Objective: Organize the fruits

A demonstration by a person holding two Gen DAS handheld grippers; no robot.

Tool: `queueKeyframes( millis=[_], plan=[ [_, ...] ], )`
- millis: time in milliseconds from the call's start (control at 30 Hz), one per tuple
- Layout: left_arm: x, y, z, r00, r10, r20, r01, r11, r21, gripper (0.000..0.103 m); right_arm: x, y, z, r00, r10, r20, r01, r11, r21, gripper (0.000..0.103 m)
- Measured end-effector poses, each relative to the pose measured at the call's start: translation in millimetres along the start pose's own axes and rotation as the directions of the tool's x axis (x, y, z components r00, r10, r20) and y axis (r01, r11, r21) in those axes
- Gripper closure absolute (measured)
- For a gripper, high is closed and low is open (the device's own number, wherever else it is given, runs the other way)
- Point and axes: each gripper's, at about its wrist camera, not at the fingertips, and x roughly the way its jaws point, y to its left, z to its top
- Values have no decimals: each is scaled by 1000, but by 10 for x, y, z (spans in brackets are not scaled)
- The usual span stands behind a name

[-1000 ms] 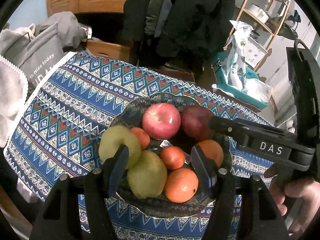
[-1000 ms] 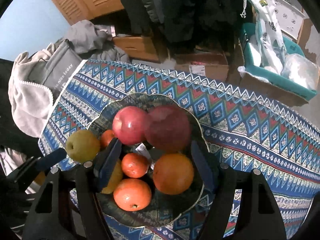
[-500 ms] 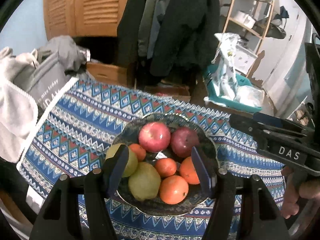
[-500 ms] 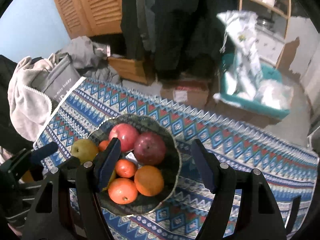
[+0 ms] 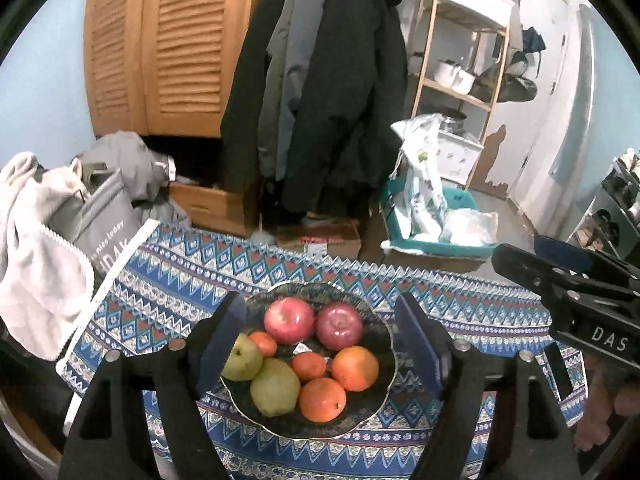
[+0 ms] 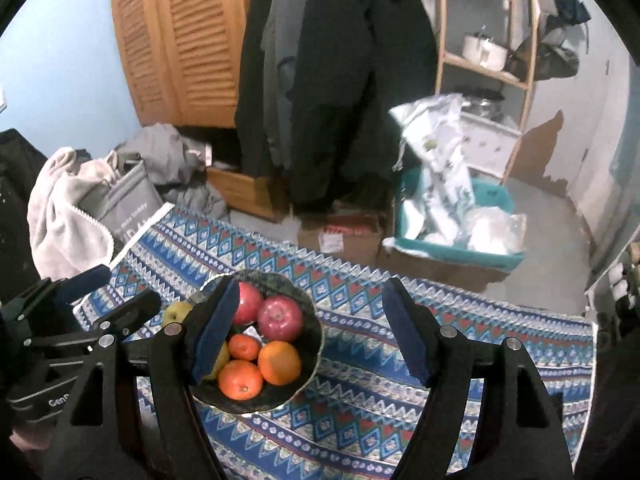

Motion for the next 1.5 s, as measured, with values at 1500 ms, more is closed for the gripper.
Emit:
queueKeyframes(
  millis=[1500],
  plan=[
    [-641,-692,276,994,16,111,-30,992,125,1,-899,-508,-121,982,-121,147,116,992,43,16]
  ],
)
